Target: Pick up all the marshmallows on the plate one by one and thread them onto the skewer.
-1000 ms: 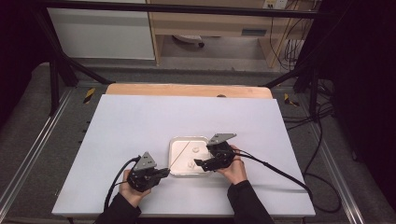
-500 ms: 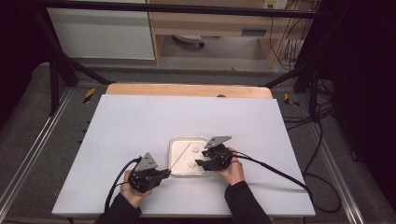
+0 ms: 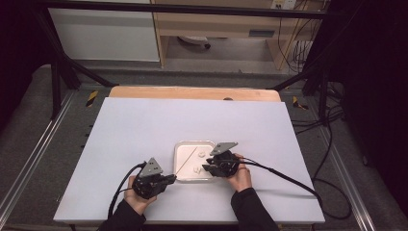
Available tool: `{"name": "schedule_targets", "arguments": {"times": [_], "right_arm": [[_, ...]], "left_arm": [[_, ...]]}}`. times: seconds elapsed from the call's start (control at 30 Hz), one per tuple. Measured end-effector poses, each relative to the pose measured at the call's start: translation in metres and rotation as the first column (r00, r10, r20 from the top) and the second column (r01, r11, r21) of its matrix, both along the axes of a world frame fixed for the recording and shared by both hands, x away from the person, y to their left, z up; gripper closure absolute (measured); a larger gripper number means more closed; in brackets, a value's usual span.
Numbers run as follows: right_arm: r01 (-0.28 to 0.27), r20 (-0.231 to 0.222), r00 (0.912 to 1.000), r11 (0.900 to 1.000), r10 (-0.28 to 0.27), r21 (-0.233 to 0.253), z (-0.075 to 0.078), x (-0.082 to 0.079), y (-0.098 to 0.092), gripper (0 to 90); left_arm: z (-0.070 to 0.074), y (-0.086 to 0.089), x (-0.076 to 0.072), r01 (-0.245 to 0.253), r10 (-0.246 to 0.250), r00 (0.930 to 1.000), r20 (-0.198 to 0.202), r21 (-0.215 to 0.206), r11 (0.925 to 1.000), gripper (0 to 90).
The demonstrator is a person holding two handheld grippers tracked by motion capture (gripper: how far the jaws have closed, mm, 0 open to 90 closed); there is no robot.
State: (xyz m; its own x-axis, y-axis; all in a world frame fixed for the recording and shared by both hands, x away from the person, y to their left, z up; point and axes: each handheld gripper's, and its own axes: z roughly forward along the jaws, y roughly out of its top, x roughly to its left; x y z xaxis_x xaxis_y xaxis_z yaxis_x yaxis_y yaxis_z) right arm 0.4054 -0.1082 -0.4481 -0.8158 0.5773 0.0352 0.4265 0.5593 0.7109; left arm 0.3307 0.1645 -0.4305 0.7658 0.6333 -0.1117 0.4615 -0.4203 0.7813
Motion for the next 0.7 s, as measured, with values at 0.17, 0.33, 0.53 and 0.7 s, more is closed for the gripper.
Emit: {"name": "schedule_targets", "arguments": {"times": [0.17, 0.33, 0.53, 0.7], "right_arm": [[0.011, -0.008, 0.9999, 1.000, -0.011, 0.006, 0.000, 0.001, 0.000, 69.9], [0.015, -0.011, 0.9998, 1.000, -0.015, 0.025, 0.006, 0.000, -0.003, 70.0], [0.030, -0.019, 0.9994, 0.994, -0.028, 0.107, 0.022, -0.002, -0.013, 69.7], [0.045, -0.030, 0.9987, 0.981, -0.041, 0.189, 0.037, -0.005, -0.025, 69.7]], "left_arm": [[0.000, 0.000, 0.000, 0.000, 0.000, 1.0000, 0.001, -0.004, 1.0000, 88.6], [0.000, -0.001, -0.001, 0.001, -0.001, 1.0000, 0.000, -0.009, 1.0000, 88.6], [0.000, -0.002, -0.002, 0.006, -0.006, 1.0000, 0.004, -0.012, 0.9999, 88.6], [0.000, -0.003, -0.002, 0.009, -0.009, 0.9999, 0.005, -0.017, 0.9998, 88.6]]}}
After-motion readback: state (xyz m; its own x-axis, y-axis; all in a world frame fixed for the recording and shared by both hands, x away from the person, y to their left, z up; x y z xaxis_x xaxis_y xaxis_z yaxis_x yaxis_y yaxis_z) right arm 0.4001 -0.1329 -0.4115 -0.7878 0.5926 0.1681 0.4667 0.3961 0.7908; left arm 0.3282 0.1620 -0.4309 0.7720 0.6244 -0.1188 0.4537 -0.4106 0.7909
